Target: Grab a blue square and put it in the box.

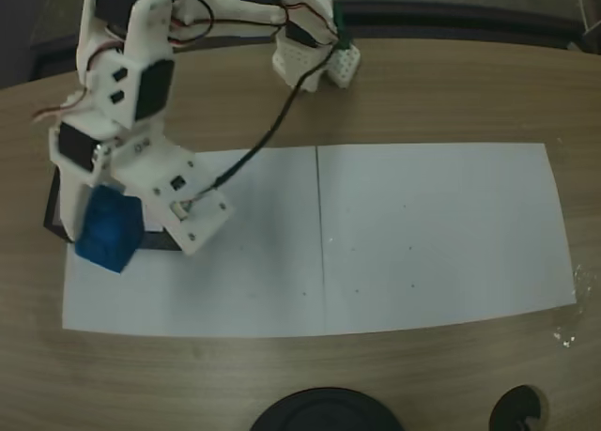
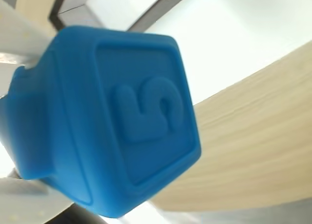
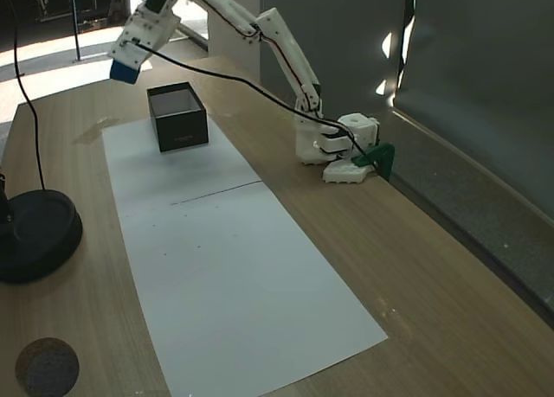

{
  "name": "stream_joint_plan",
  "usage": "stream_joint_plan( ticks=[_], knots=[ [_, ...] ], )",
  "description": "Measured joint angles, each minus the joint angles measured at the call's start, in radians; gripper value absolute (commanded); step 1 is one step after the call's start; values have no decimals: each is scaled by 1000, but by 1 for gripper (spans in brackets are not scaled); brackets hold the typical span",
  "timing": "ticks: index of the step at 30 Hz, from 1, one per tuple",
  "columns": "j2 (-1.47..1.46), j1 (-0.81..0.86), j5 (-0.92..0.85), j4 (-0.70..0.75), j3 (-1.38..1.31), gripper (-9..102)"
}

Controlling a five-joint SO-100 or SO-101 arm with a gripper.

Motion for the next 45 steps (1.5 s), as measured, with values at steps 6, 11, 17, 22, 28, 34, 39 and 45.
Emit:
stream_joint_plan(
  ticks=[6, 11, 17, 22, 28, 34, 39, 45],
  knots=[
    [18, 262, -2, 0, -14, 7],
    [-94, 365, 0, 0, -15, 7],
    [-278, 367, 2, 6, -15, 7],
    [-383, 380, 2, 6, -15, 7],
    [-426, 368, 44, 6, -15, 24],
    [-425, 365, 49, 6, -15, 29],
    [-351, 321, 61, 11, -43, 7],
    [-34, 195, 124, 11, -124, 0]
  ],
)
